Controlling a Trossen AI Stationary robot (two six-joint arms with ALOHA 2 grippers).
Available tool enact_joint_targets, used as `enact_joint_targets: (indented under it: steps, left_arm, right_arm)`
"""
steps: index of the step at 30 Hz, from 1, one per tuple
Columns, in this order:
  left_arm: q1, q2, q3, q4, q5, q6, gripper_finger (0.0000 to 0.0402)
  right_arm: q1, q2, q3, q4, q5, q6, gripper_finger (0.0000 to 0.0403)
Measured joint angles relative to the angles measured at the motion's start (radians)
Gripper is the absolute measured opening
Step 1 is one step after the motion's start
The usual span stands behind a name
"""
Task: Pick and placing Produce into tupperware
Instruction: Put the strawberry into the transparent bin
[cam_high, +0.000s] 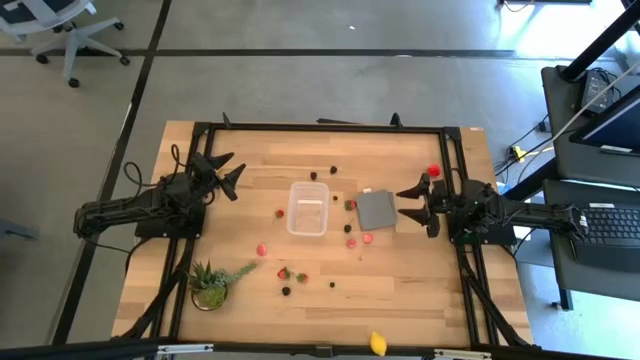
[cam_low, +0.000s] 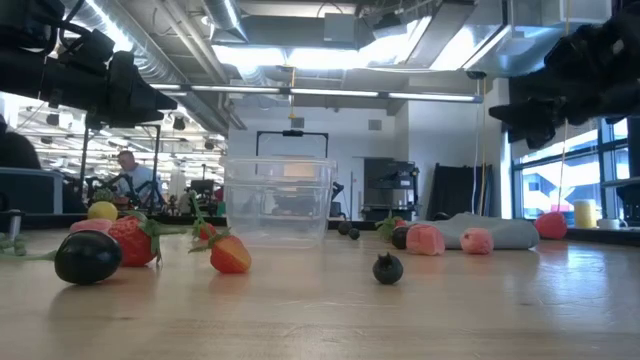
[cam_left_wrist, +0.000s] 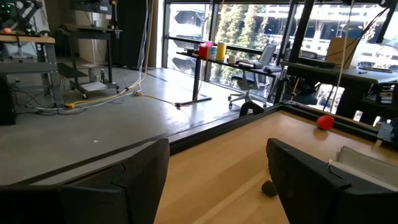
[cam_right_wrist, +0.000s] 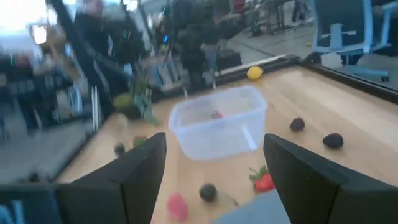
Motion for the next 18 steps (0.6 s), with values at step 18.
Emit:
enact_joint_targets:
  steps: [18]
  left_arm:
    - [0.0,0.0,0.0,0.0,0.0,0.0,0.0261]
  right_arm:
    - [0.0,0.156,0.234,0.05,0.027,-0.072,0.0272]
